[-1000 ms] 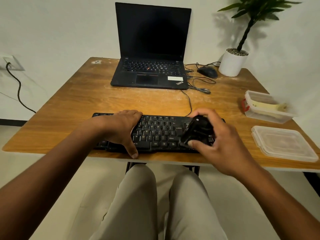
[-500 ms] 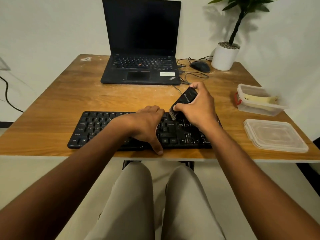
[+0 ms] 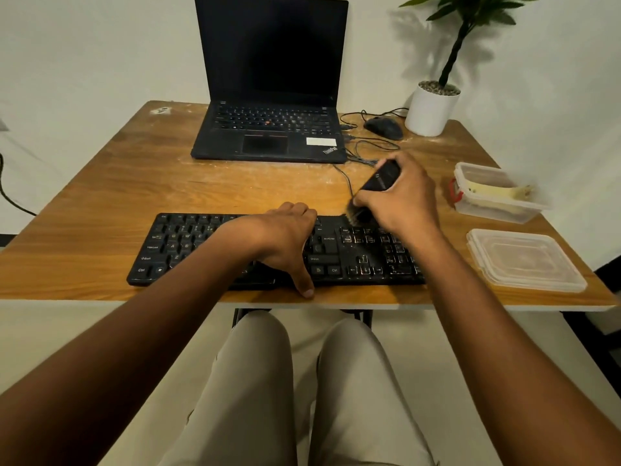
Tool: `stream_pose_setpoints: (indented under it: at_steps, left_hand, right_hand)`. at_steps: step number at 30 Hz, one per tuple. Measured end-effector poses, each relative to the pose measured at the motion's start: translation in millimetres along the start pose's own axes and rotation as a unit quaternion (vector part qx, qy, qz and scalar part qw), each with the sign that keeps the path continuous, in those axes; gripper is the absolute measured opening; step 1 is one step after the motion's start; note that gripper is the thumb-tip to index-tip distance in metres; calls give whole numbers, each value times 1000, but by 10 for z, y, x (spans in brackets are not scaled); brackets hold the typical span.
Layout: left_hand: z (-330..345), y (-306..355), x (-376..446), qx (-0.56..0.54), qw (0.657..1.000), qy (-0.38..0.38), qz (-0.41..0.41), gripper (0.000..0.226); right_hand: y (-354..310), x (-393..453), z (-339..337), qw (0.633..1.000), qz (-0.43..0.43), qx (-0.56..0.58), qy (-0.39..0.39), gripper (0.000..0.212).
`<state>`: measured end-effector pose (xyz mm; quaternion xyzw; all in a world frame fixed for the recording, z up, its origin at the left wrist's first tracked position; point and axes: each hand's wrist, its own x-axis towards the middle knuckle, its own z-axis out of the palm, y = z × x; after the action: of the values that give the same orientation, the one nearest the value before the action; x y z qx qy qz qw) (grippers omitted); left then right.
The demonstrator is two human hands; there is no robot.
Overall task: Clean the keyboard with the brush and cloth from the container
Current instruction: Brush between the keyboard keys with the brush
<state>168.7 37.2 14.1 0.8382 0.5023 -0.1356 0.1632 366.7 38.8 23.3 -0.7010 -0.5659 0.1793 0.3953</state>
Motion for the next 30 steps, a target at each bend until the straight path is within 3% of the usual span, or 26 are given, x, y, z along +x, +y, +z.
stream_pose_setpoints:
  at_steps: [5,11,17,20,25,30]
  left_hand:
    - [10,-1,17,2,1000,0,-5,130]
    - [19,-6,31,7,1000,-1,-3,132]
    - [6,4,29,11,1000,-2,-7,132]
    - [8,6,34,9,1000,-1,-7,131]
    - [29,-12,47,4,1000,-2,-4,134]
    - [26,-6,38,8,1000,-1,-5,135]
  right_hand:
    - [24,-142,112,999,5,-1,-45,51]
    - [234,-159,-216,991,-5,-120,55,55]
    - [-50,-298,6,1000,-12,2,1,55]
    - [-42,-316,84,999,-6,-3,-32,54]
    - [205,-164,-224,996,57,-65,-1,67]
    - [126,-189,-214,997,28,-63,43,68]
